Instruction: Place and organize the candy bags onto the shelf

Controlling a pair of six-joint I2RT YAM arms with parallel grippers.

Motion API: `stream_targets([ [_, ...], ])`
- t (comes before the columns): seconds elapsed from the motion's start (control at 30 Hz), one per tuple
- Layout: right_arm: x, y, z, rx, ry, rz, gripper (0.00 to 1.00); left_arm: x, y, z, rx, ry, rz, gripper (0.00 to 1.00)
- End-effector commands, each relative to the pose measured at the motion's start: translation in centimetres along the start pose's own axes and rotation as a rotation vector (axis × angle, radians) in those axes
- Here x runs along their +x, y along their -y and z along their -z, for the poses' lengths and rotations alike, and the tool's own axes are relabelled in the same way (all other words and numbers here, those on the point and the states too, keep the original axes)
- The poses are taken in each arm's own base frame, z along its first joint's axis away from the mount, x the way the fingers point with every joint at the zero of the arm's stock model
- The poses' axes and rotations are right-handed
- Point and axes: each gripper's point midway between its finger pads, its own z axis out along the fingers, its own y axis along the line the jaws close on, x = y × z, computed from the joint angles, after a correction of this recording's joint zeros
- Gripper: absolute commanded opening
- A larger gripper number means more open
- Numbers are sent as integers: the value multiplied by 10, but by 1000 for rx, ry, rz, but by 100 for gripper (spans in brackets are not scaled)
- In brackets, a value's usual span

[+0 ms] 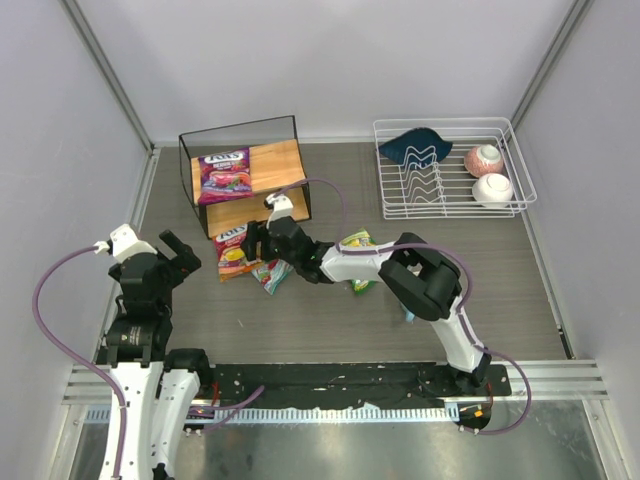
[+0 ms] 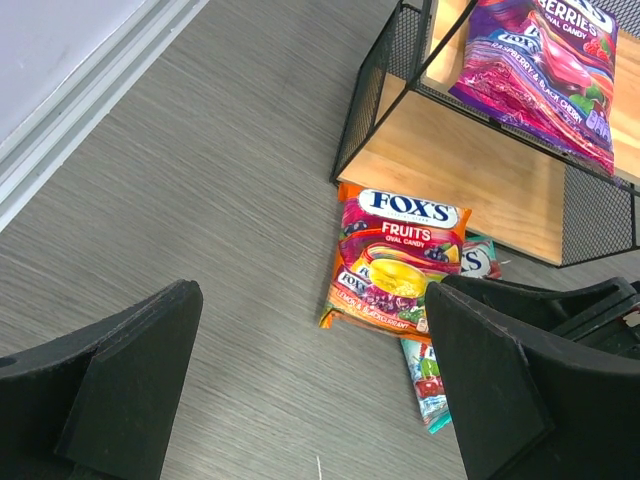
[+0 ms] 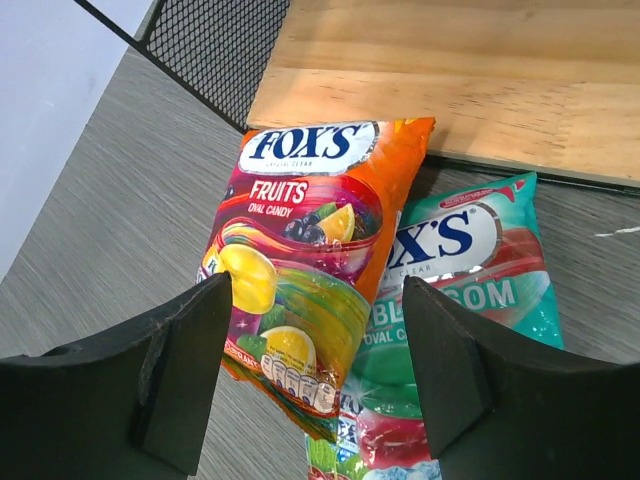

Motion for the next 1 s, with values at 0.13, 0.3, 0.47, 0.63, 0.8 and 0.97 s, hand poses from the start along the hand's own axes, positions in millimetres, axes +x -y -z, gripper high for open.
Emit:
stream_targets([
  [0.13, -12, -13, -9, -24, 32, -37, 74, -7, 6, -2, 29, 31, 3, 100],
  [0.3, 1, -7, -12, -5, 3, -34, 73, -7, 6, -1, 31, 32, 3, 100],
  [0.47, 9, -9, -15, -32, -14, -30, 73, -7, 6, -2, 30, 31, 1, 100],
  [0.63, 12, -14, -18, -48, -34, -35, 70, -6, 6, -2, 31, 29, 1, 100],
  [0.8, 17, -19, -19, -75, -52, -50, 68, -6, 8, -2, 38, 29, 1, 100],
  [0.97, 21, -16, -20, -61, -58, -56, 65, -7, 8, -1, 41, 30, 2, 100],
])
